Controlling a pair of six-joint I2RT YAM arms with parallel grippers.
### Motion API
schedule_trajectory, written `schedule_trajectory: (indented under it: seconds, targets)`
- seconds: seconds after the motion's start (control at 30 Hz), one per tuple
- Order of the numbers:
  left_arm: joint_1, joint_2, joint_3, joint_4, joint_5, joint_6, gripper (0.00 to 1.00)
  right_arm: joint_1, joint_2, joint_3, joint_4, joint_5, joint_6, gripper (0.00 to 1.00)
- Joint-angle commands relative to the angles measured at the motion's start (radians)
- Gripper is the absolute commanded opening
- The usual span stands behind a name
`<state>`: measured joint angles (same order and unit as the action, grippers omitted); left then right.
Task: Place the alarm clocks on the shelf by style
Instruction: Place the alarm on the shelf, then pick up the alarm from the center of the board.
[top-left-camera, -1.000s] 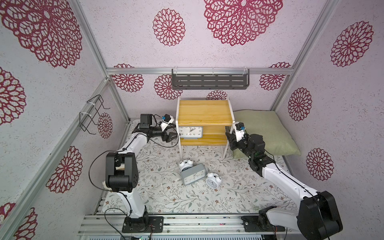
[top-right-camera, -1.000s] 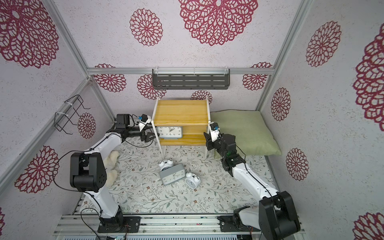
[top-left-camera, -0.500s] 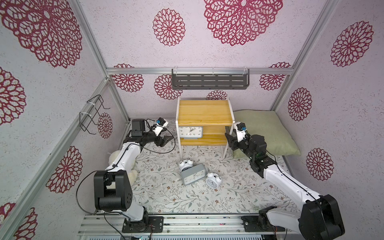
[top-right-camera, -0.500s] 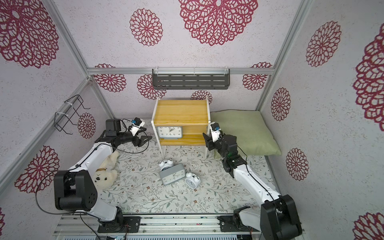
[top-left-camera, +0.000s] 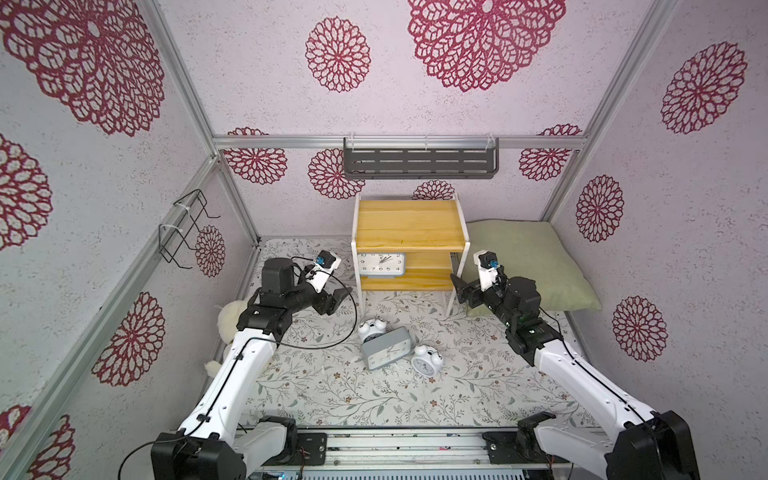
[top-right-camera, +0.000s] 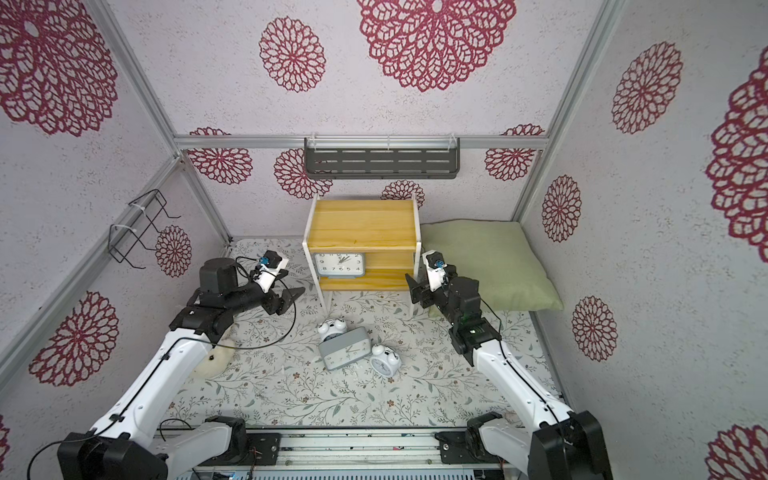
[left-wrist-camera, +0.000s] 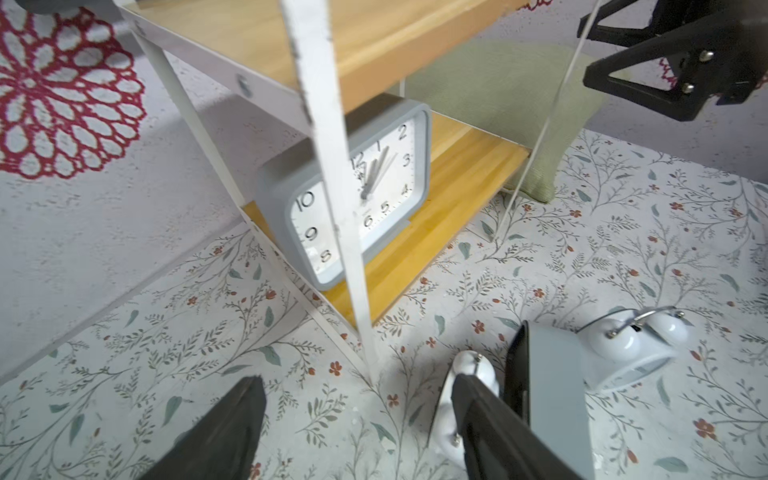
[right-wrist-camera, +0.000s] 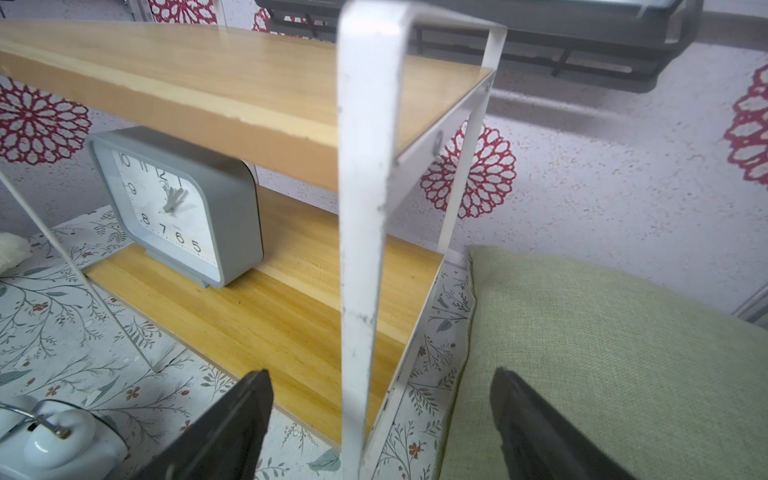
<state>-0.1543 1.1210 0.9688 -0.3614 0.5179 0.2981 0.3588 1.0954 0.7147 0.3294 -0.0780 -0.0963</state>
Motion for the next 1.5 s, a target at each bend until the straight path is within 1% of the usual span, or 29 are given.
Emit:
schedule_trajectory:
  seconds: [0.0, 0.17, 0.3, 0.47, 0.57, 0.67, 0.83, 1.03, 1.17, 1.23, 1.47]
  targets:
    - [-0.065, -0.056, -0.023, -0.114, -0.111, -0.061, 0.79, -0.005, -0.045, -0.006, -0.013, 0.027, -0.004, 0.91]
    - [-0.163, -0.104, -0.049, -0.193, -0.18, -0.191, 0.77, -0.005, -0.096, -0.035, -0.044, 0.045, 0.01, 0.92]
    - [-0.277, -0.115, -0.075, -0.223, -0.224, -0.271, 0.77, -0.005, -0.161, -0.069, -0.081, 0.055, 0.031, 0.92]
    - [-0.398, -0.106, -0.108, -0.218, -0.263, -0.38, 0.75, -0.006, -0.272, -0.126, -0.132, 0.033, 0.08, 0.92]
    - [-0.452, -0.096, -0.137, -0.203, -0.304, -0.411, 0.75, -0.006, -0.324, -0.158, -0.156, 0.019, 0.103, 0.92]
    - [-0.471, -0.066, -0.156, -0.19, -0.328, -0.426, 0.75, -0.005, -0.351, -0.179, -0.161, 0.007, 0.116, 0.92]
    - [-0.488, 0.0, -0.146, -0.226, -0.373, -0.403, 0.76, -0.005, -0.356, -0.181, -0.163, 0.003, 0.119, 0.92]
    - [-0.495, 0.077, -0.124, -0.263, -0.354, -0.364, 0.77, -0.005, -0.343, -0.179, -0.145, 0.0, 0.119, 0.92]
    - [-0.498, 0.103, -0.117, -0.268, -0.332, -0.336, 0.76, -0.006, -0.335, -0.178, -0.141, 0.002, 0.118, 0.92]
    - [-0.499, 0.113, -0.117, -0.267, -0.351, -0.325, 0.77, -0.005, -0.334, -0.178, -0.139, 0.002, 0.118, 0.92]
    - [-0.499, 0.156, -0.11, -0.247, -0.343, -0.297, 0.75, -0.005, -0.331, -0.178, -0.136, 0.002, 0.118, 0.92]
